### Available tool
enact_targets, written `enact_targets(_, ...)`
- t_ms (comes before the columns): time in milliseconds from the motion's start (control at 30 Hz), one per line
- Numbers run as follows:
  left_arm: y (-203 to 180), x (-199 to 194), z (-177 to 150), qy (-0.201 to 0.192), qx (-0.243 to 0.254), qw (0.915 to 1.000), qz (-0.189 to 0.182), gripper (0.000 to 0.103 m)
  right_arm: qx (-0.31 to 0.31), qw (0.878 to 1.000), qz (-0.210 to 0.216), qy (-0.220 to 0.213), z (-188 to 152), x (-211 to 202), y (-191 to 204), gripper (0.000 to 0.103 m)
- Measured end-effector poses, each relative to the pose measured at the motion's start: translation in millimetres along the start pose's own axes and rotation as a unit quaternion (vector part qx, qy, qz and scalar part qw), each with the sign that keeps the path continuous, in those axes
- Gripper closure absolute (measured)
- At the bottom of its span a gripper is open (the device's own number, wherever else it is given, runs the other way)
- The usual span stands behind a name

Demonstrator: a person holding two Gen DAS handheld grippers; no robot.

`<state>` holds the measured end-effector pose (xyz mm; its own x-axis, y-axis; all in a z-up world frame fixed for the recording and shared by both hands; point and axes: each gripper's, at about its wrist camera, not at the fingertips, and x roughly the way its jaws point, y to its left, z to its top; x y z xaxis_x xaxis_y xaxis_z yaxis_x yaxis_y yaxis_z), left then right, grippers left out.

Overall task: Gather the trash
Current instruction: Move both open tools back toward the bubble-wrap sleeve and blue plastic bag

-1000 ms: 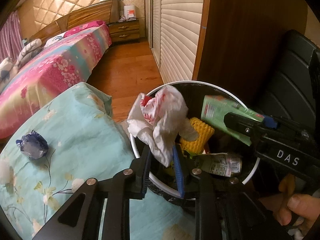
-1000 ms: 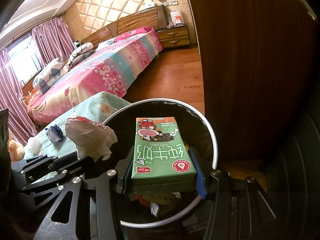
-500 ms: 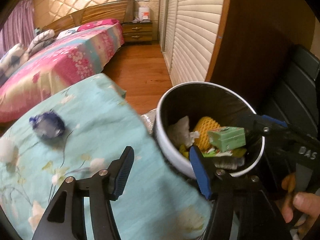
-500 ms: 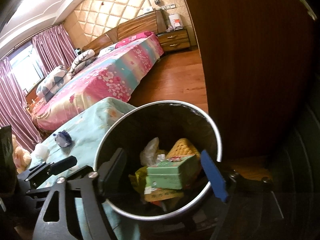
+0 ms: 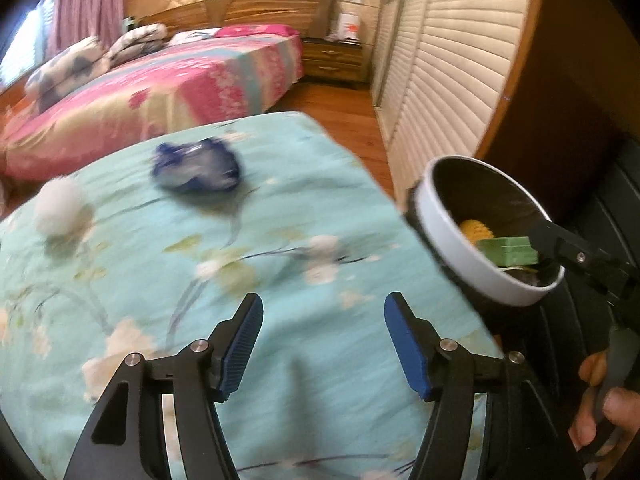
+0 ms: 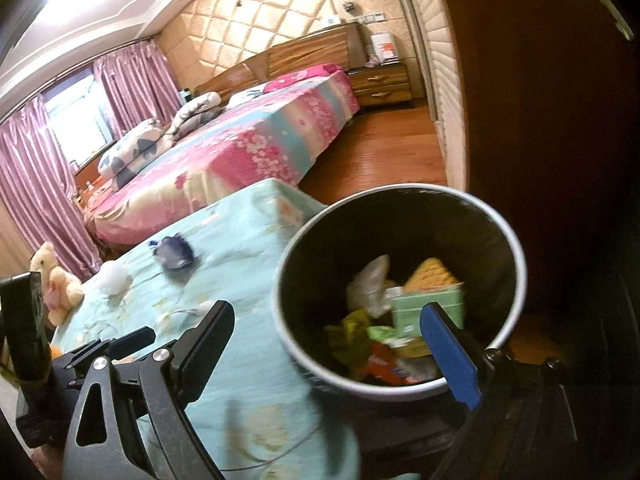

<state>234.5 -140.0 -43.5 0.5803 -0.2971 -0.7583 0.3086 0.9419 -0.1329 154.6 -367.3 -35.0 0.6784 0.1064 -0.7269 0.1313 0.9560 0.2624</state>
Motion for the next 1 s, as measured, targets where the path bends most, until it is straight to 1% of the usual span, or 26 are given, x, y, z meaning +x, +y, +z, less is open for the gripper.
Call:
enact_targets(200, 35.6, -15.1, -14.5, -0.001, -0.04, 0.9988, 0.03, 0.04, -0.021, 0.999, 0.025, 0.011, -8.6, 11.6, 32.9, 0.008)
enact_targets(500, 81.9, -29.0, -24.7, -0.001, -0.08, 0.9951, 0.057, 0.04, -0.047, 0.997, 0.052, 0.031, -20.1, 33.0, 75.7, 0.008)
enact_targets(800, 120.4, -33.7, -29.7, -0.002, -0.102, 0.9915, 0.081, 0.039, -0.064, 0.994, 0.069, 0.056, -29.7, 57.6, 108.8, 0.008)
enact_targets(1000, 142.9, -27.0, -26.9, -0.003, -0.122, 0.9882, 0.093, 0.037, -0.08, 0.991, 0.079, 0.07, -30.5, 78.4, 131.3, 0.008)
